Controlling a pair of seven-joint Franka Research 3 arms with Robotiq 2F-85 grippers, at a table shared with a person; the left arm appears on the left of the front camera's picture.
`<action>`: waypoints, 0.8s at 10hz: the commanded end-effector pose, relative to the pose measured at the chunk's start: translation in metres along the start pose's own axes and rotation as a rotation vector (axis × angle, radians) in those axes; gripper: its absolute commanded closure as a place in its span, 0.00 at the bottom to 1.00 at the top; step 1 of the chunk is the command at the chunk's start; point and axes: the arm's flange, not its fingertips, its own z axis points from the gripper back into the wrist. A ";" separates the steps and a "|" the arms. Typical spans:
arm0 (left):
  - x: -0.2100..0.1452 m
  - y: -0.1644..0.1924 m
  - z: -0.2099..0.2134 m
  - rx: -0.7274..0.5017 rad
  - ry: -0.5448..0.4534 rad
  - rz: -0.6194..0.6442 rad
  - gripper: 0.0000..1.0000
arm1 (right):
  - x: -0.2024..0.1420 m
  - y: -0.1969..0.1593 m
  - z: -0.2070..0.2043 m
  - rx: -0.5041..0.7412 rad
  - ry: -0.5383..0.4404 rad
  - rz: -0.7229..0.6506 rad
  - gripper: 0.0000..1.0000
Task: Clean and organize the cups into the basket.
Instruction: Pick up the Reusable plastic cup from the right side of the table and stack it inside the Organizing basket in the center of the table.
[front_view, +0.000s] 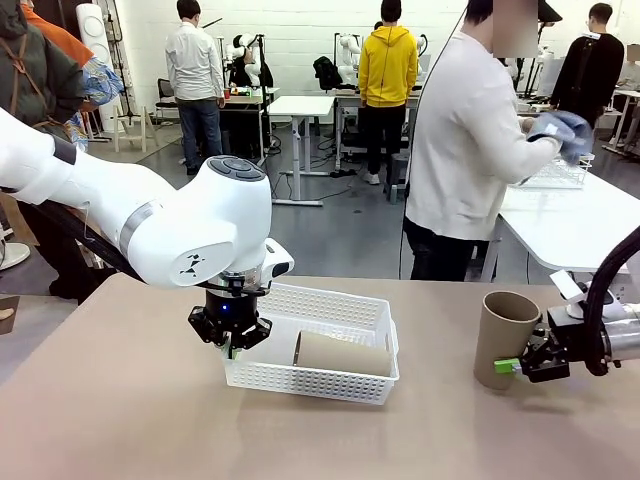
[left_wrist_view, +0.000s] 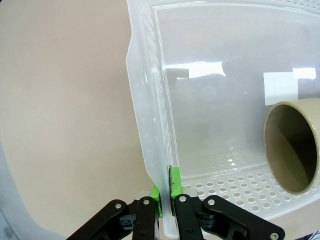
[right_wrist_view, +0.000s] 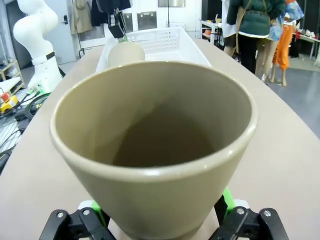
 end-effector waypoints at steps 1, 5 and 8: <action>-0.003 -0.001 -0.003 0.009 0.000 -0.006 0.98 | -0.005 -0.005 -0.015 -0.011 -0.006 0.022 0.00; -0.003 -0.001 -0.003 0.009 0.000 -0.006 0.98 | -0.006 -0.003 -0.011 0.001 -0.018 0.032 0.65; -0.003 -0.001 -0.003 0.009 0.000 -0.006 0.98 | 0.021 0.022 -0.001 0.002 -0.031 -0.038 1.00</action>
